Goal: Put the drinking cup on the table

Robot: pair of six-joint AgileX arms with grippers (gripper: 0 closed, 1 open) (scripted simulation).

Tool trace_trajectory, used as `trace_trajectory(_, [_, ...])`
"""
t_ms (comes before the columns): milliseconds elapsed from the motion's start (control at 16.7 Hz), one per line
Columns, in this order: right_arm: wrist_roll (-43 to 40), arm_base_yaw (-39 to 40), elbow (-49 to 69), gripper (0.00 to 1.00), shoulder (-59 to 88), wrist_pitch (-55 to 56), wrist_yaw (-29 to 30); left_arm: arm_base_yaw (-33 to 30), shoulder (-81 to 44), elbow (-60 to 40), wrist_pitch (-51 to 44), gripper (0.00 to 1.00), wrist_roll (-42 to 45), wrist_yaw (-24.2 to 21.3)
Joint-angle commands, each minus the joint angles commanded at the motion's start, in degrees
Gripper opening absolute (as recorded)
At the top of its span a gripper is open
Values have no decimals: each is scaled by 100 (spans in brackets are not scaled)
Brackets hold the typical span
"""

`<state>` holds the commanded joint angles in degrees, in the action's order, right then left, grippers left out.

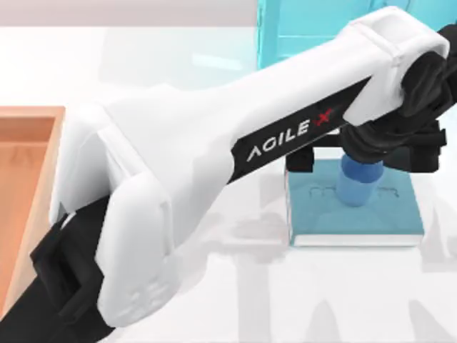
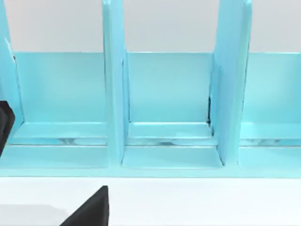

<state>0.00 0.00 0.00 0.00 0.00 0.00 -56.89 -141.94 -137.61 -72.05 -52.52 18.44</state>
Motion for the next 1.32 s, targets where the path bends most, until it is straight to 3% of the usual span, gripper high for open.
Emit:
trace_trajectory(240, [0,0,0,100,0,0,0,143,-72,729,847,100,148,-34])
trace_trajectory(540, [0,0,0,100,0,0,0,159,-83,812,932,100,164,-39])
trace_trajectory(1320, [0,0,0,100,0,0,0,159,-83,812,932,2,164,-39])
